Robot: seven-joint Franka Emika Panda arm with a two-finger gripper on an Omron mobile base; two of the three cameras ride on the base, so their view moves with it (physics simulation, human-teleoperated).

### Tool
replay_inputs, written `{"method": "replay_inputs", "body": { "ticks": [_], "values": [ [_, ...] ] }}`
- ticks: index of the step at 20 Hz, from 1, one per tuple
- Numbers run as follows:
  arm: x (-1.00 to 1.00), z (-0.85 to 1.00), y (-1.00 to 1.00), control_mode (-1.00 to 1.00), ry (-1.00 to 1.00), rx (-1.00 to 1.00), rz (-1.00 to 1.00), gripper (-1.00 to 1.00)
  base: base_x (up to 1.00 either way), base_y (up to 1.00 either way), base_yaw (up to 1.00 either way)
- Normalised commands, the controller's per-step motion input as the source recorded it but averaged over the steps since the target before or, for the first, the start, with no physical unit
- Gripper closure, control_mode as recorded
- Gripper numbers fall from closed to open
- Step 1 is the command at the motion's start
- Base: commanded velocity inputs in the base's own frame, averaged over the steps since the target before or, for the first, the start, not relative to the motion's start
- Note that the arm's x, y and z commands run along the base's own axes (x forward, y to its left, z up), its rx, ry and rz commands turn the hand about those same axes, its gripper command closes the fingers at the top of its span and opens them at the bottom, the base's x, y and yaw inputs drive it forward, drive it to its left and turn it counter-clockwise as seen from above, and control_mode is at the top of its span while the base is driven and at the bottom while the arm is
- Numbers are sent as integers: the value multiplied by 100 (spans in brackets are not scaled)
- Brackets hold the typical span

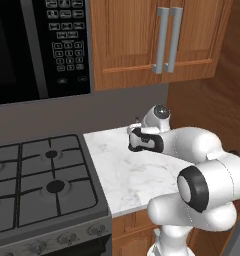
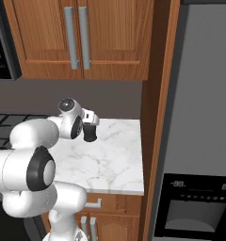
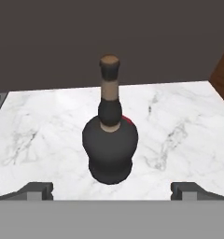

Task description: Place the beer and liquor on the top shelf of the fridge to keep them out of children's reach, and place the squash on lower shelves for easy access.

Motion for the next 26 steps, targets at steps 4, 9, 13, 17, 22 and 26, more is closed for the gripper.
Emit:
{"method": "replay_inputs", "body": {
  "ticks": [4, 9, 13, 17, 22, 26],
  "values": [
    [26, -5, 0, -100, 4, 0, 0, -100, 0, 0, 0],
    [25, -13, 0, -100, 2, 0, 0, -100, 0, 0, 0],
    [19, -20, 0, -100, 0, 0, 0, -100, 0, 0, 0],
    [20, -15, 2, -100, 0, 0, 0, -100, 0, 0, 0],
    [22, -15, 0, -100, 0, 0, 0, -100, 0, 0, 0],
    [19, -10, 3, -100, 0, 0, 0, -100, 0, 0, 0]
  ]
}}
